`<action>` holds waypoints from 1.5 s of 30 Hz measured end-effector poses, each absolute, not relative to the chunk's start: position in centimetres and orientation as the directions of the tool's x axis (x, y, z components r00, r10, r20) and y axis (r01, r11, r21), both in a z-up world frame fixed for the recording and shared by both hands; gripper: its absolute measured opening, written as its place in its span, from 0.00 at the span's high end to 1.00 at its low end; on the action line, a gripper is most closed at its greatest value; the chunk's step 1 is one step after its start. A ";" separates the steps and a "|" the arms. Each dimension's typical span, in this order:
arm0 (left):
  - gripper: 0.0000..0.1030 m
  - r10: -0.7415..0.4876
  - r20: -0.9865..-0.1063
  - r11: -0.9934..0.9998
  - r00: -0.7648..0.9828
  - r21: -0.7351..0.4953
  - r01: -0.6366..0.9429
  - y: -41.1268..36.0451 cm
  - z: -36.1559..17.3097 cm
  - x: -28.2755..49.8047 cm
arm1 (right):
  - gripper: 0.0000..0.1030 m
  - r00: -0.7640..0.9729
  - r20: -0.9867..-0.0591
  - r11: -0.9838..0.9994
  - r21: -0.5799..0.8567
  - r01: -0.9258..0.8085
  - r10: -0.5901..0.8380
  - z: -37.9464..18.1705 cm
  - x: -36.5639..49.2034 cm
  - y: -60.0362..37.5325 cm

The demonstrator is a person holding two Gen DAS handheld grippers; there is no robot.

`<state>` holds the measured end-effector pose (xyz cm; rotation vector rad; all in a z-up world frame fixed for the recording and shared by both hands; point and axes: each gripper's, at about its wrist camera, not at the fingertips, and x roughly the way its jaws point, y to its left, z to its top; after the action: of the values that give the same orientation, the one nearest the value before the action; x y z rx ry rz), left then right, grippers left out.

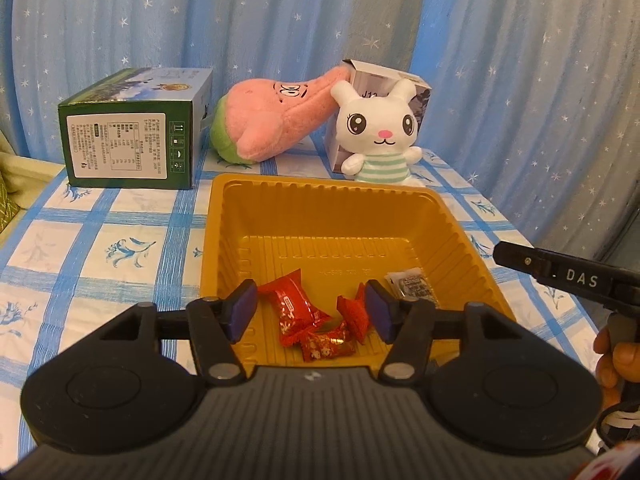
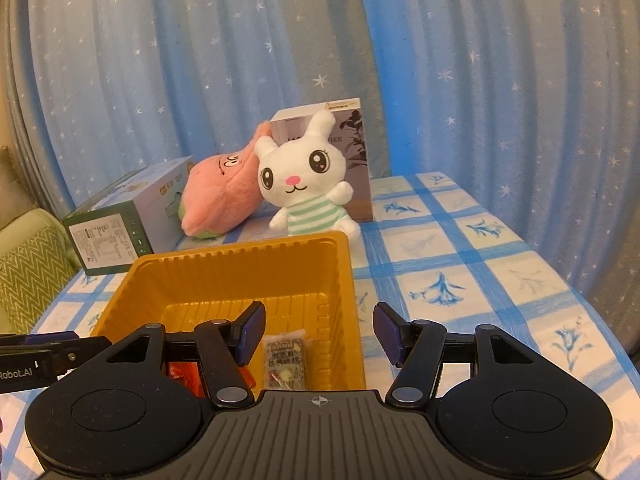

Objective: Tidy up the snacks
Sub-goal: 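Move both tools back from the tray toward the remaining snacks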

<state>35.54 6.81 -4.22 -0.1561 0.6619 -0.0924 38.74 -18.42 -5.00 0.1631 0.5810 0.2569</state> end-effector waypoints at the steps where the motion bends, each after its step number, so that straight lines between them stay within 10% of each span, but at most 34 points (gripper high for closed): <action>1: 0.45 -0.134 -0.606 0.985 0.784 -0.171 0.037 6.8 -4.2 35.2 | 0.42 0.803 -0.523 0.955 0.229 -0.189 0.284 -4.9 38.4 -18.6; 45: 0.45 -0.245 -0.679 0.960 0.692 -0.072 0.269 4.4 -7.9 14.6 | 0.42 0.688 -0.649 0.938 0.313 -0.150 0.326 -9.5 17.0 -22.3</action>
<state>14.59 4.39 -7.92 0.0336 0.7537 -0.2873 16.99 -22.28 -9.49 0.2438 0.7689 0.2690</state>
